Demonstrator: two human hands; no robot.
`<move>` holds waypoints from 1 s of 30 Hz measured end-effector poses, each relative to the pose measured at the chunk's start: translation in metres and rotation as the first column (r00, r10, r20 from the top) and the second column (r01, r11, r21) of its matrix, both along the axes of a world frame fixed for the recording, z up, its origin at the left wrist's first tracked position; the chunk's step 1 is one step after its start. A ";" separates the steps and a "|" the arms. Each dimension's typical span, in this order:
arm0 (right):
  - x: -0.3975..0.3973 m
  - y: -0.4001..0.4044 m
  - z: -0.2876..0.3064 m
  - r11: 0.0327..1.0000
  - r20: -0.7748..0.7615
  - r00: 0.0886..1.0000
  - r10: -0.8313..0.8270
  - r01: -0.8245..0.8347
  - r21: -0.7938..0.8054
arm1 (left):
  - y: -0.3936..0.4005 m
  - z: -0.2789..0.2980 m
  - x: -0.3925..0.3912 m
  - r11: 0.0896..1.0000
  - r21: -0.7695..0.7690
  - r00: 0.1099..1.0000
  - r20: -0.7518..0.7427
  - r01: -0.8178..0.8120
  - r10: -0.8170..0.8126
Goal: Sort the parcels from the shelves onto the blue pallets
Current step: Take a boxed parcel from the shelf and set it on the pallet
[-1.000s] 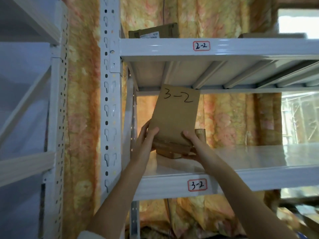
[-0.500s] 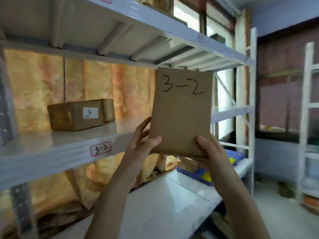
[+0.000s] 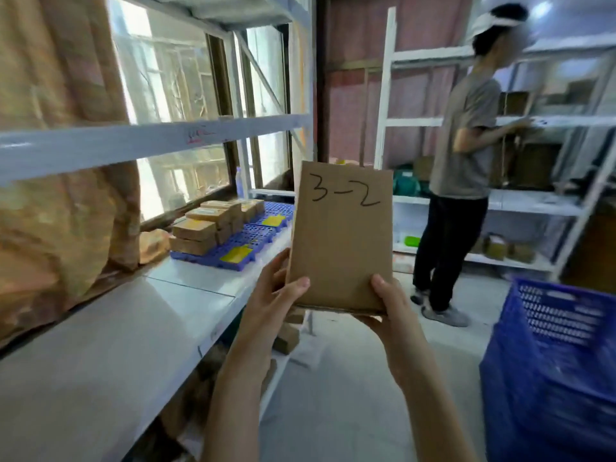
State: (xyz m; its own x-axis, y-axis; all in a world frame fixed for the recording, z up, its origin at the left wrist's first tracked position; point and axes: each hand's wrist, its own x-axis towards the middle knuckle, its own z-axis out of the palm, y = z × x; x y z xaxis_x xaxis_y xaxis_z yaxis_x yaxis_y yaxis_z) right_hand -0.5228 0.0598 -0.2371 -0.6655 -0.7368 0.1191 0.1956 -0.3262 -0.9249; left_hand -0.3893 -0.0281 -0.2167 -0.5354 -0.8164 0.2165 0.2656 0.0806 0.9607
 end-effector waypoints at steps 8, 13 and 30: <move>-0.086 0.023 -0.032 0.989 -0.027 0.997 -0.079 0.082 0.122 | -0.002 -0.040 -0.089 0.989 0.053 0.988 0.065 0.137 -0.140; -0.130 0.020 -0.049 0.981 -0.036 0.998 -0.050 0.056 0.188 | -0.013 -0.055 -0.132 0.976 0.134 0.980 0.079 0.173 -0.185; -0.260 -0.181 -0.046 0.962 -0.075 0.995 0.065 -0.043 0.271 | -0.212 -0.068 -0.253 0.946 0.302 0.990 0.039 0.117 -0.135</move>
